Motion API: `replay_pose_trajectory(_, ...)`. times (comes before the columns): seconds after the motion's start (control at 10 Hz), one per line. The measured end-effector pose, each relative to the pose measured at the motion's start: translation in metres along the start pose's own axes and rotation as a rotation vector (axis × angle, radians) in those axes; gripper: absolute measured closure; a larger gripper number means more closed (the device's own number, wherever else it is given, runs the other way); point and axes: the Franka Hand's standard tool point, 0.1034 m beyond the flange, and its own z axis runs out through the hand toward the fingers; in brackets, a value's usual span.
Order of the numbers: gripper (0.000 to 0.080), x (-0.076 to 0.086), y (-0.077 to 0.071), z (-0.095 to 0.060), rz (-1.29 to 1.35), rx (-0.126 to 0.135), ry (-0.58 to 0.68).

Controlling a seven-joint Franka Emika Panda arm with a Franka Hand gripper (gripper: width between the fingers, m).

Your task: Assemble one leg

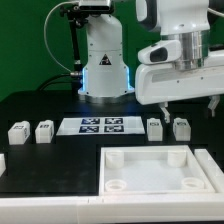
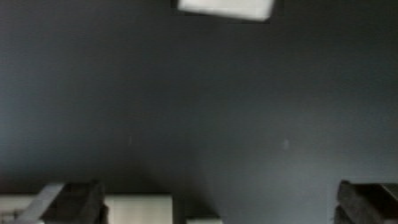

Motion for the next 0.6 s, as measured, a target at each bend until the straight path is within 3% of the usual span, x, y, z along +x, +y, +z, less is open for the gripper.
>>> replay_pose_trajectory(0.3,0.0150,-0.001,0.001,0.000,-0.063,-0.008,-0.051)
replay_pose_trajectory(0.6,0.0150,-0.024,-0.003,0.004,0.036,-0.083,-0.438)
